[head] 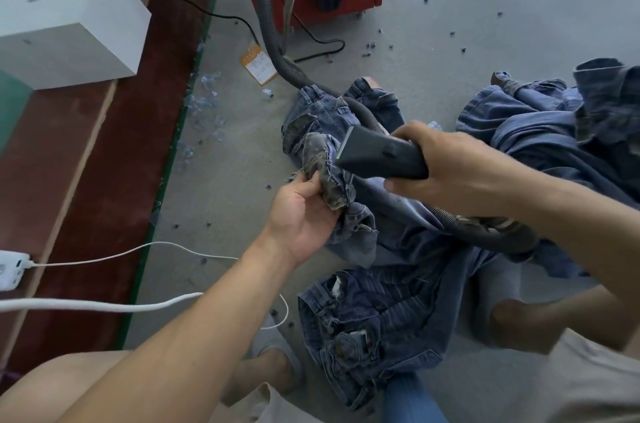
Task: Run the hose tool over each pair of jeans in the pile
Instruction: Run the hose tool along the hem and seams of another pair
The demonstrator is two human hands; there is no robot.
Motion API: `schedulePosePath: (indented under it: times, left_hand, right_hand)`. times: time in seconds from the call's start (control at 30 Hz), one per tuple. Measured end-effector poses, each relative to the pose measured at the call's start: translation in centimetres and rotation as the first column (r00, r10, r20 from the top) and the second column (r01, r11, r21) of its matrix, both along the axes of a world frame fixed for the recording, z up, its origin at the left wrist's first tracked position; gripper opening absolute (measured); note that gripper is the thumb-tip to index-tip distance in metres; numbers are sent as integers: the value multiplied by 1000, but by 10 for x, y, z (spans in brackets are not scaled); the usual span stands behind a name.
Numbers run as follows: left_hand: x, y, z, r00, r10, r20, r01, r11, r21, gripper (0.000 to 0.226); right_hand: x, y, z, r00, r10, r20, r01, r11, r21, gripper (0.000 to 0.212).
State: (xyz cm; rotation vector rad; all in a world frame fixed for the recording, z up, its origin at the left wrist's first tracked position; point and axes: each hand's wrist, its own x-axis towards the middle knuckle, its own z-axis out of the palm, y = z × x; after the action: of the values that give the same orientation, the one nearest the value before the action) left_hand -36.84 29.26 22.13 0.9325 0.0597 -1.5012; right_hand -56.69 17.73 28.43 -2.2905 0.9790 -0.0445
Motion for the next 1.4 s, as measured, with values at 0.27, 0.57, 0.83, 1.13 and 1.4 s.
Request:
schedulePosePath:
  times: [0.27,0.57,0.83,1.13,1.4]
  left_hand:
    - [-2,1,-4,1000,-22,5,22,999,29,36]
    - [-5,-2,-8,994,-36,103,28,996,81,39]
    - [-6,0,-12,993,-4,117,-7,996,89,42]
    - [-4,-5,-5,929,70,364,-116,987,107,26]
    - [-18,5,2,979,-9,203,-4,998,67,26]
  right_hand:
    - [-5,13,7,978,174,-111,-172,985,21,34]
    - [-5,0,16,997,47,-57,-50,998,-49,34]
    - [12,14,2,999,-19,-46,18,1000,-24,30]
    - [1,12,10,994,54,-95,-46,995,92,33]
    - [15,-3,7,983,-185,8,183,979,92,25]
